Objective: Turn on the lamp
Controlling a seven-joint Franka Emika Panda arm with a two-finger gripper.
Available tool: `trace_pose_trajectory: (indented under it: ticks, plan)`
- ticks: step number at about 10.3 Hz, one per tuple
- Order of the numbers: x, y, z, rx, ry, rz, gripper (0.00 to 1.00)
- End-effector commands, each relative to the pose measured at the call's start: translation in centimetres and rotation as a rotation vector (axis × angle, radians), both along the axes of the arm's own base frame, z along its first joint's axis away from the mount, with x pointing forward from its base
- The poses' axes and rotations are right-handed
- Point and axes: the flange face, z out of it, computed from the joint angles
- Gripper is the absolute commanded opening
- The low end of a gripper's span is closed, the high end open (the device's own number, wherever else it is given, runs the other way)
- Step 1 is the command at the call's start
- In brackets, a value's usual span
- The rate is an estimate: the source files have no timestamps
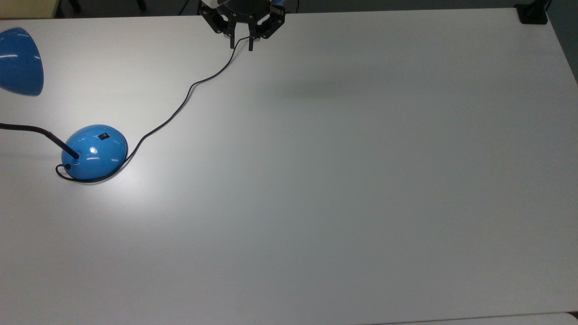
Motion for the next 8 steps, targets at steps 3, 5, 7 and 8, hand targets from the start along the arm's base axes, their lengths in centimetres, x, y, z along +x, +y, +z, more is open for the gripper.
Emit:
trace_pose_trajectory:
  ticks: [3, 5, 7, 8]
  plan:
    - [-2.13, -1.69, 3.68, 0.016, -0.037, -0.005, 1.0]
    - [-2.14, -1.86, 3.67, 0.016, -0.036, -0.009, 1.0]
    - [-2.06, -1.61, 3.51, 0.016, -0.035, -0.005, 1.0]
    - [-2.05, -1.69, 3.51, 0.016, -0.034, -0.007, 1.0]
